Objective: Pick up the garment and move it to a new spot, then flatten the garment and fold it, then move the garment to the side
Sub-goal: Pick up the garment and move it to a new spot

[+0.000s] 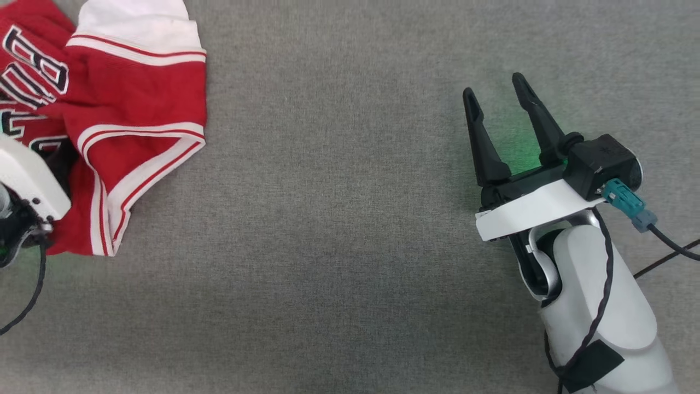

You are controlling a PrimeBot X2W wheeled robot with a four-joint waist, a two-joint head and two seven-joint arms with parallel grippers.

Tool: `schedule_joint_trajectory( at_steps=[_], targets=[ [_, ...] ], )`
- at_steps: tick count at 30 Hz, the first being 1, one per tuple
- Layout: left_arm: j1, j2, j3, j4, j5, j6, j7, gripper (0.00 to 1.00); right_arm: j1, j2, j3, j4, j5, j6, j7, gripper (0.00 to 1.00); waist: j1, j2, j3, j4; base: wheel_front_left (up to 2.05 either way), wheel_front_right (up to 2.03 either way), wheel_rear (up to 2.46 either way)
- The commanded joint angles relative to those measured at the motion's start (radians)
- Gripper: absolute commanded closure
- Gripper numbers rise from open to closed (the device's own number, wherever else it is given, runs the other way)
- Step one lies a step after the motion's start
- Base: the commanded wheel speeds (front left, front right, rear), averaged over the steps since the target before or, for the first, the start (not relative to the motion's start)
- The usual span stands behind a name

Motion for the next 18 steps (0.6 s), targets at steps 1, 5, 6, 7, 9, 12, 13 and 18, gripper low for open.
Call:
schedule_joint_trajectory(
  at_steps=[1, 5, 6, 7, 9, 12, 13, 18],
  targets=[
    [-0.021, -0.002, -0.013, 0.000, 0.018, 0.001, -0.026, 1.00, 0.008, 0.002, 0.004, 0.002, 0.011, 0.000, -0.005, 0.00, 0.0000, -0.0003, -0.029, 0.001, 0.00, 0.00, 0.00],
    [-0.070, 0.027, -0.065, -0.022, 0.046, 0.001, -0.096, 1.00, 0.019, 0.001, 0.017, 0.000, 0.046, 0.000, -0.005, 0.00, 0.0000, -0.0003, -0.072, -0.023, 0.00, 0.00, 0.00],
    [-0.082, 0.033, -0.080, -0.036, 0.050, 0.001, -0.105, 1.00, 0.022, 0.001, 0.018, -0.001, 0.054, 0.000, -0.005, 0.00, 0.0000, -0.0003, -0.080, -0.031, 0.00, 0.00, 0.00],
    [-0.097, 0.040, -0.096, -0.052, 0.053, 0.001, -0.113, 1.00, 0.026, 0.001, 0.019, -0.003, 0.063, 0.000, -0.005, 0.00, 0.0000, -0.0003, -0.088, -0.041, 0.00, 0.00, 0.00],
    [-0.127, 0.059, -0.127, -0.090, 0.056, 0.001, -0.126, 1.00, 0.034, 0.001, 0.015, -0.011, 0.079, 0.000, -0.005, 0.00, 0.0000, -0.0003, -0.098, -0.062, 0.00, 0.00, 0.00],
    [-0.171, 0.076, -0.187, -0.163, 0.068, 0.001, -0.139, 1.00, 0.058, 0.001, 0.002, -0.018, 0.097, 0.000, -0.005, 0.00, 0.0000, -0.0003, -0.110, -0.095, 0.00, 0.00, 0.00],
    [-0.190, 0.078, -0.209, -0.190, 0.071, 0.001, -0.141, 1.00, 0.065, 0.001, -0.003, -0.022, 0.103, 0.000, -0.005, 0.00, 0.0000, -0.0003, -0.111, -0.107, 0.00, 0.00, 0.00],
    [-0.300, 0.051, -0.316, -0.329, 0.061, 0.001, -0.111, 1.00, 0.093, 0.001, -0.035, -0.046, 0.141, 0.000, -0.005, 0.00, 0.0000, -0.0003, -0.109, -0.168, 0.00, 0.00, 0.00]
  ],
)
